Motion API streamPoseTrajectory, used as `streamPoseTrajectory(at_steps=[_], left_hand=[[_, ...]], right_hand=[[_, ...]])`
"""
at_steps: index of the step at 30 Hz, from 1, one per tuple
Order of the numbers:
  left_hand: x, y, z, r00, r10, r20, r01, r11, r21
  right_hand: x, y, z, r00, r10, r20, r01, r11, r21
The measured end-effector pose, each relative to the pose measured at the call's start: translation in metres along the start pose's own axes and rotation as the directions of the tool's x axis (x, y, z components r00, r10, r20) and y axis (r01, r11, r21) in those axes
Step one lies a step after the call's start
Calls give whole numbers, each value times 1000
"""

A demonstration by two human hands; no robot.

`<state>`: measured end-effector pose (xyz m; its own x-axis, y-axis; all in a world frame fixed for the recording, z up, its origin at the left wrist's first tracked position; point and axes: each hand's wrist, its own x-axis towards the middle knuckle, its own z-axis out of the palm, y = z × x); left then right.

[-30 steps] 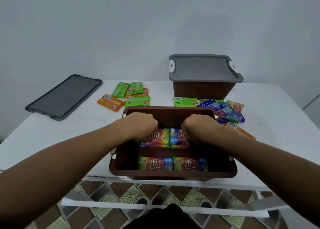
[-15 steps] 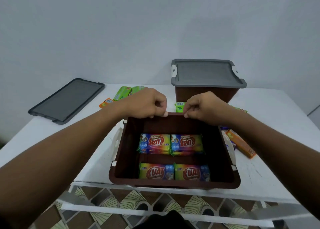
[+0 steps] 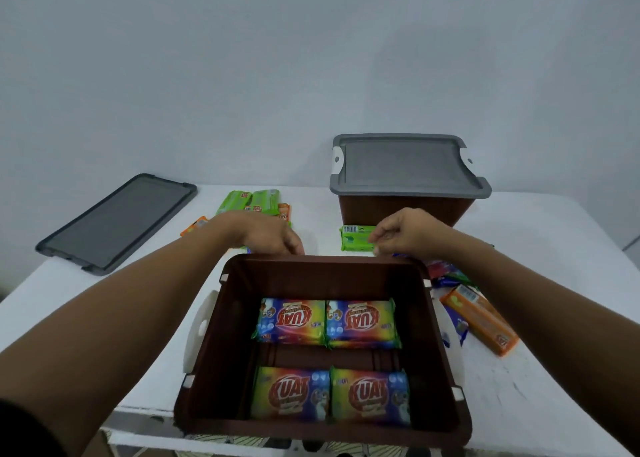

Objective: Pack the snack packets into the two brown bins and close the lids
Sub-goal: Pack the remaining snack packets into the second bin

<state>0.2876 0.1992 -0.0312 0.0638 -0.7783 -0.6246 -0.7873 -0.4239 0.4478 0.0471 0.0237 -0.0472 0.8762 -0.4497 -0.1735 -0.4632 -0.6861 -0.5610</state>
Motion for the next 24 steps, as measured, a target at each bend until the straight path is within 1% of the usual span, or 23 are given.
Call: streamPoseTrajectory(at_steps=[2, 4, 6, 7, 9, 11, 12, 13, 14, 16, 17, 18, 19, 21, 23, 24], left_hand=[[6, -1, 0, 996, -33, 87, 22, 993, 120], [10, 0, 0, 988, -68, 138, 40, 980, 197], [14, 0, -1, 983, -83, 162, 39, 966, 256], [18, -2, 0, 979, -93, 179, 40, 959, 281], [24, -4, 2, 972, -117, 205, 40, 937, 347], [27, -6, 4, 968, -145, 203, 55, 917, 396], [28, -6, 5, 971, -147, 191, 58, 911, 408], [30, -7, 5, 974, -141, 177, 57, 910, 412], [32, -7, 5, 977, -140, 158, 63, 908, 414], [32, -9, 6, 982, -134, 132, 65, 901, 430], [32, -13, 6, 984, -122, 128, 55, 899, 434], [31, -15, 7, 985, -110, 129, 43, 898, 438], [31, -19, 7, 988, -93, 127, 27, 895, 445], [32, -26, 8, 991, -52, 122, -16, 867, 499], [31, -25, 5, 995, -27, 94, -37, 785, 619], [31, -25, 4, 996, 16, 90, -74, 712, 698]], right_hand=[[11, 4, 2, 981, -20, 195, 25, 1000, -19], [21, 3, 4, 906, -39, 422, 54, 998, -25], [33, 1, 10, 823, -40, 567, 126, 985, -114], [38, 0, 14, 800, -37, 599, 167, 972, -163], [49, 0, 21, 782, -23, 623, 222, 944, -244], [55, -3, 27, 771, 7, 637, 239, 923, -300], [56, -4, 28, 778, 6, 628, 248, 916, -315], [58, -3, 28, 804, -12, 595, 263, 904, -337], [59, -2, 27, 845, -37, 533, 281, 879, -384], [63, 4, 23, 934, -98, 345, 270, 825, -497], [65, 7, 21, 960, -121, 251, 242, 812, -532], [68, 10, 19, 973, -135, 185, 217, 803, -555], [70, 13, 18, 979, -139, 150, 201, 789, -580], [74, 15, 20, 983, -138, 122, 184, 758, -626], [76, 15, 23, 985, -134, 108, 172, 727, -665], [77, 16, 25, 986, -130, 106, 168, 716, -678]])
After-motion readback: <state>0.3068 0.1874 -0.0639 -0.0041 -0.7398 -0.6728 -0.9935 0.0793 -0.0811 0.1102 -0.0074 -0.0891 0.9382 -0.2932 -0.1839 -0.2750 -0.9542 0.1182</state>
